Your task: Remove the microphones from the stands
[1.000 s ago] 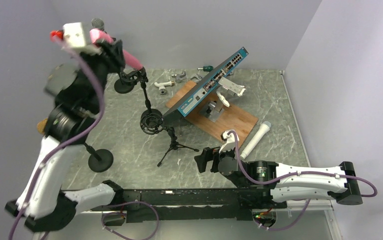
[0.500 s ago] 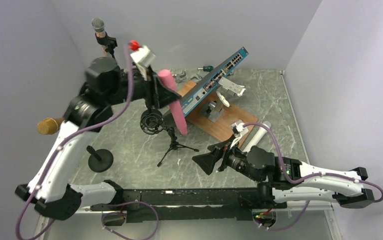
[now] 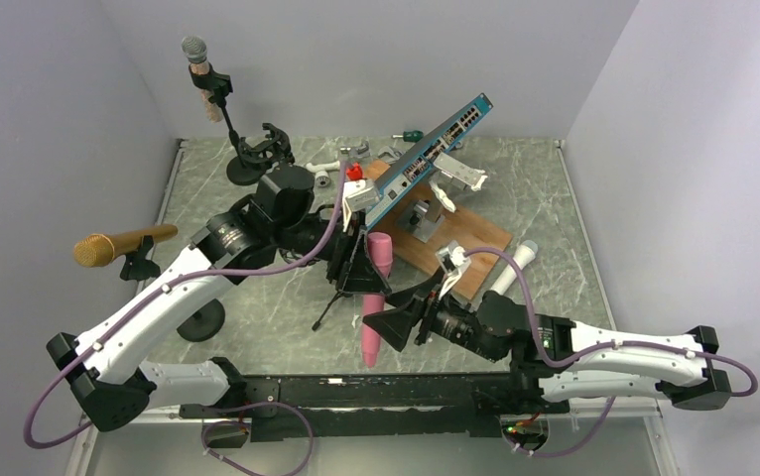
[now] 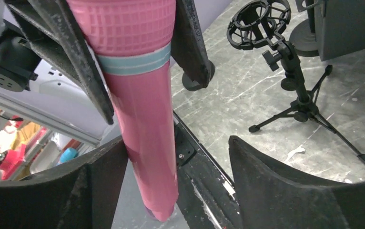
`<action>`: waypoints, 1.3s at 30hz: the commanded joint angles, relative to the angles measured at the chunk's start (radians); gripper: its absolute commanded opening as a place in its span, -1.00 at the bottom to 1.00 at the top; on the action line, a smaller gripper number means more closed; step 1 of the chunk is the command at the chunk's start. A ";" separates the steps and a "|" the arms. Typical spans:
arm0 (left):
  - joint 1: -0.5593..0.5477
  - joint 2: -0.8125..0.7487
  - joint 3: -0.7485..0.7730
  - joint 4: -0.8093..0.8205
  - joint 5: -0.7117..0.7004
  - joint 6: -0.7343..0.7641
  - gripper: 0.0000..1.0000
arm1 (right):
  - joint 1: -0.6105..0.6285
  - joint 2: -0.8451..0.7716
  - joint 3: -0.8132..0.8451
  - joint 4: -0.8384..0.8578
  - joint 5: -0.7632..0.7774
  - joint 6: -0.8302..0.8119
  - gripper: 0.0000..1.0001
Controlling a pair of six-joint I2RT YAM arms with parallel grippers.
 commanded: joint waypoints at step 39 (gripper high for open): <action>-0.008 -0.009 0.164 -0.132 -0.211 0.085 0.99 | -0.001 -0.149 -0.005 -0.294 0.219 0.172 -0.69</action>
